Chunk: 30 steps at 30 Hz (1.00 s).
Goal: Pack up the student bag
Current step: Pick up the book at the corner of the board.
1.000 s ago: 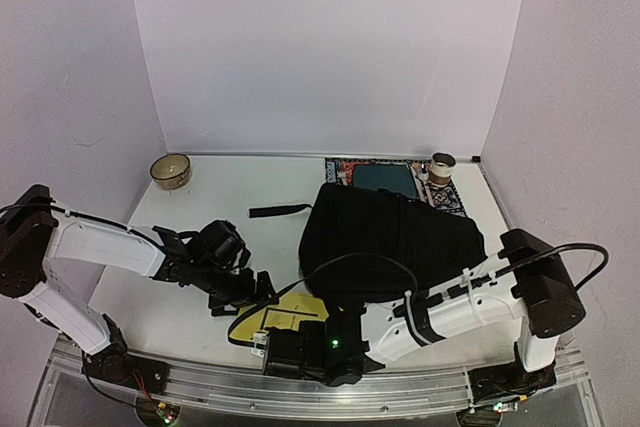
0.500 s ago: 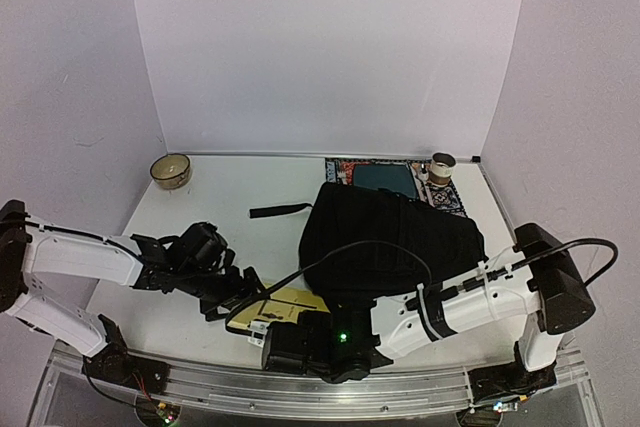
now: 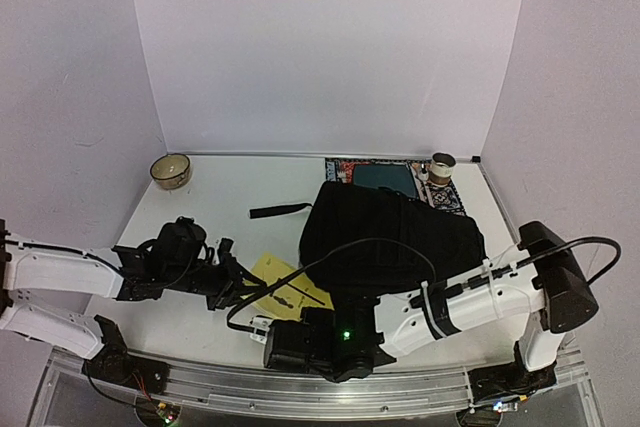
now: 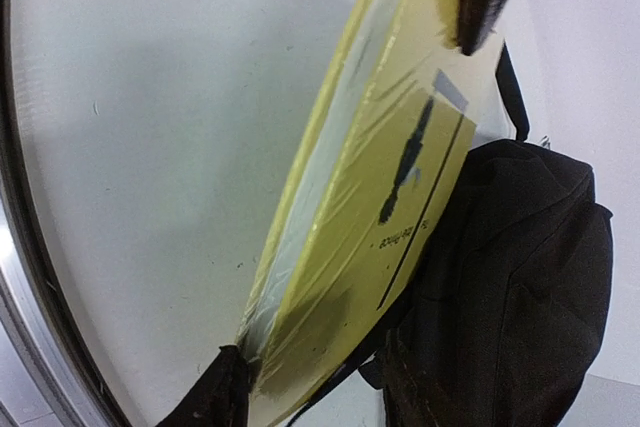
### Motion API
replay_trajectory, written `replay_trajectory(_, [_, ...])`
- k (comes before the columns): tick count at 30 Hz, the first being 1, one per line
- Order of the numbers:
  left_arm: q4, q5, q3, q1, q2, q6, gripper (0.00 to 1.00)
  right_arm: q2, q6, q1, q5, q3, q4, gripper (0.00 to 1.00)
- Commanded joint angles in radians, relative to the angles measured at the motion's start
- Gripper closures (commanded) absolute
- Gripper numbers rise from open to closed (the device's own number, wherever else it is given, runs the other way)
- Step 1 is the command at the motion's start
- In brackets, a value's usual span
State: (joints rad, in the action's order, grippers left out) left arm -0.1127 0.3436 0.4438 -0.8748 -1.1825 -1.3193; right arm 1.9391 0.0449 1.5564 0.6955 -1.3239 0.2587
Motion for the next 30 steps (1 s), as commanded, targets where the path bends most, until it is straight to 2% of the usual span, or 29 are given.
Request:
replay_trajectory(1, [0.084, -0.080, -0.020, -0.007, 0.086, -0.044, 0.99, -0.072, -0.025, -0.022, 0.060, 0.009, 0.020, 0.49])
replay_trajectory(10, [0.432, -0.315, 0.132, -0.006, 0.314, 0.023, 1.00, -0.148, -0.103, -0.027, -0.022, 0.004, 0.008, 0.35])
replay_trajectory(16, [0.461, -0.482, 0.157, -0.007, 0.439, 0.003, 1.00, -0.225, -0.197, -0.106, -0.176, 0.030, -0.028, 0.23])
replay_trajectory(22, [0.332, -0.502, 0.224, -0.006, 0.386, 0.089, 1.00, -0.309, -0.339, -0.244, -0.399, 0.089, -0.108, 0.13])
replay_trajectory(27, [0.083, -0.485, 0.223, -0.005, 0.343, 0.144, 1.00, -0.376, -0.430, -0.346, -0.521, 0.154, -0.178, 0.07])
replay_trajectory(30, [-0.007, -0.493, 0.242, -0.001, 0.317, 0.184, 1.00, -0.411, -0.479, -0.400, -0.553, 0.179, -0.201, 0.05])
